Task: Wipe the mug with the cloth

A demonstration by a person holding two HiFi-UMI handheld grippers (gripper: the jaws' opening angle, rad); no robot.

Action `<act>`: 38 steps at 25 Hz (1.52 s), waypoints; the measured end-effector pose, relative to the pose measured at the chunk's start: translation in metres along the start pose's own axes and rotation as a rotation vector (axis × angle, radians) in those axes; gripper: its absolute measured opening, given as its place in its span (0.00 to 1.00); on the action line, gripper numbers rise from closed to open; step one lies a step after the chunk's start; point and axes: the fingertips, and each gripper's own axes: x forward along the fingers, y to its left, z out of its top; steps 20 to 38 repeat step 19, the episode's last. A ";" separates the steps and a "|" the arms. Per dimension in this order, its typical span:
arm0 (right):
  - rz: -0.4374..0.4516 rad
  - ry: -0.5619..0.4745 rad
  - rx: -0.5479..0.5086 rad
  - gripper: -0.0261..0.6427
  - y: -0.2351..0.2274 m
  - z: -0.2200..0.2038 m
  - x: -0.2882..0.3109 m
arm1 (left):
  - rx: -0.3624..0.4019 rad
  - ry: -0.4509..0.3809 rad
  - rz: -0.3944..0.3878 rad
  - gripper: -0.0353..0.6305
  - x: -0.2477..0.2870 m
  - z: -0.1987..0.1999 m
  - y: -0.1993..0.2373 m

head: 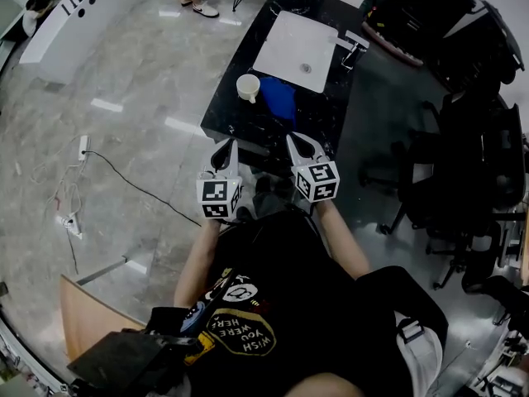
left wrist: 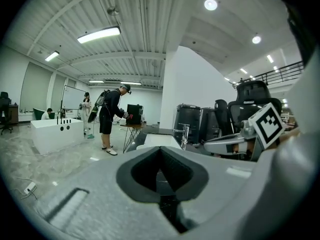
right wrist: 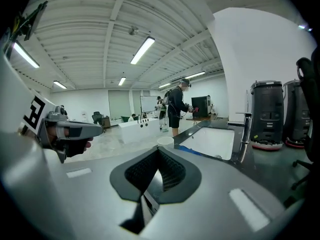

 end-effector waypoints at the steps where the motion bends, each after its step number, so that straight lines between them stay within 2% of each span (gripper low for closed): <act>1: -0.005 -0.008 0.001 0.04 0.000 0.002 -0.002 | -0.004 -0.004 0.001 0.06 -0.002 0.001 0.000; 8: -0.019 -0.038 0.001 0.04 0.003 0.008 -0.015 | -0.030 -0.014 0.015 0.06 -0.012 0.001 0.005; 12: -0.027 -0.043 0.004 0.04 0.003 0.008 -0.015 | -0.064 -0.023 -0.025 0.06 -0.012 0.000 0.004; 17: -0.031 -0.032 0.020 0.04 0.003 0.002 -0.017 | -0.082 -0.004 -0.036 0.06 -0.010 -0.007 0.001; 38: -0.036 -0.027 0.024 0.04 0.001 0.001 -0.017 | -0.084 0.004 -0.048 0.06 -0.007 -0.009 -0.002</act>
